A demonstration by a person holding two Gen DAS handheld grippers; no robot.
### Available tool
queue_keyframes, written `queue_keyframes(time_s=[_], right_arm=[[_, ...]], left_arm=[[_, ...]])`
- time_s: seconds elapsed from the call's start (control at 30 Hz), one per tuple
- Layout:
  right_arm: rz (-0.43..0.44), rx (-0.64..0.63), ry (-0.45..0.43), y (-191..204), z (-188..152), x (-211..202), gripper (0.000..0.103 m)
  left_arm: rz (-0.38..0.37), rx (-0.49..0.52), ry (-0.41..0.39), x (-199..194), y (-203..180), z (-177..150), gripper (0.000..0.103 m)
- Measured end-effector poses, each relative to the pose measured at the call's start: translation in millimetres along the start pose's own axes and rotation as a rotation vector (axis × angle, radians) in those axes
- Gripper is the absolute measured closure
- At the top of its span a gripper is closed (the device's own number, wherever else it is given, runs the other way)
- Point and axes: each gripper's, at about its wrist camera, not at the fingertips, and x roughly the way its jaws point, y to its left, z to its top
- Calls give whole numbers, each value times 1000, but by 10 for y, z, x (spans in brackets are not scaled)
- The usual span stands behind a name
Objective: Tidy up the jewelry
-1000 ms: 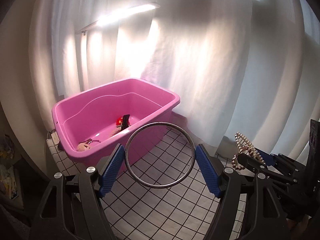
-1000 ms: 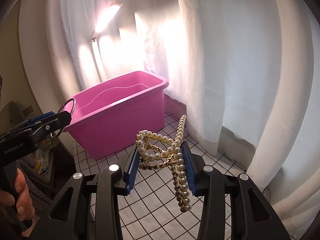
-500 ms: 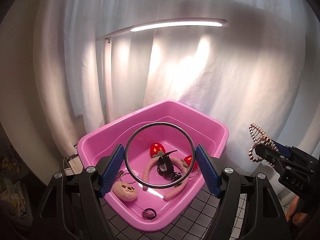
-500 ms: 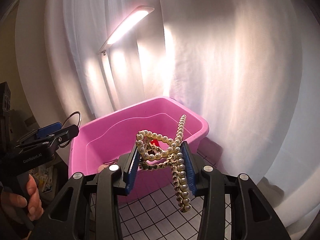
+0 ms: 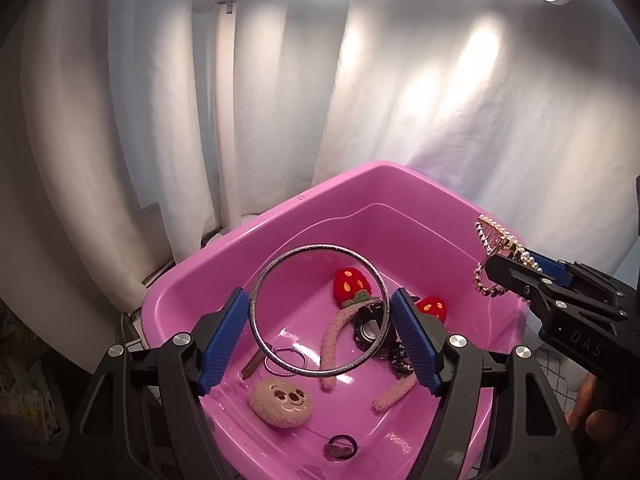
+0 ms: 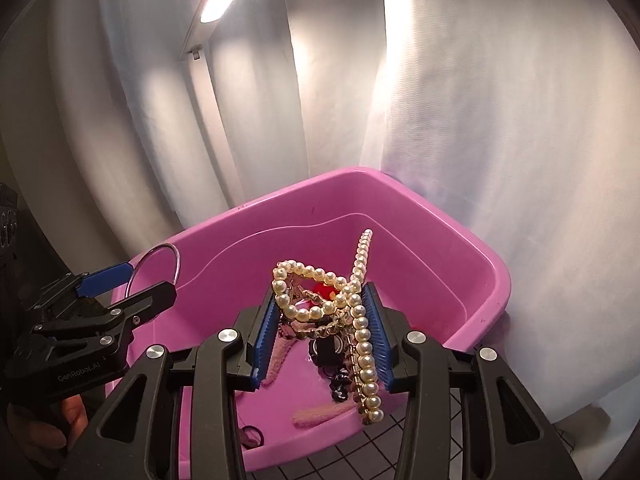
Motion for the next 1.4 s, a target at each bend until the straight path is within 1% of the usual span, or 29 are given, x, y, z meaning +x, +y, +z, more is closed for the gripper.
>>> queue_keyframes(time_s=[0.3,0.47,0.5,0.53,0.57,0.6,0.63,0.77,1.0,1.4], right_arm=[[-23,9,126,-36,16,493,63],[-48,4,164,-27,31,630,63],[-57,2,162,-17,32,626,62],[-65,1,156,-11,42,617,58],[-70,4,150,-21,48,615,49],[-69,8,144,-23,57,601,47],[-70,12,139,-26,64,589,47],[-75,23,129,-49,66,543,47],[-75,36,114,-33,27,406,47],[-82,15,106,19,-94,316,47]], left_arm=[[6,-25,88,312,60,-9,32],[15,-44,126,393,104,20,30],[20,-46,140,413,108,24,30],[24,-52,156,442,125,26,30],[23,-59,166,458,142,28,28],[26,-67,173,469,160,31,27],[33,-71,175,474,177,34,23],[58,-71,183,472,209,46,18],[88,-76,193,456,256,40,18],[90,-74,186,426,264,46,18]])
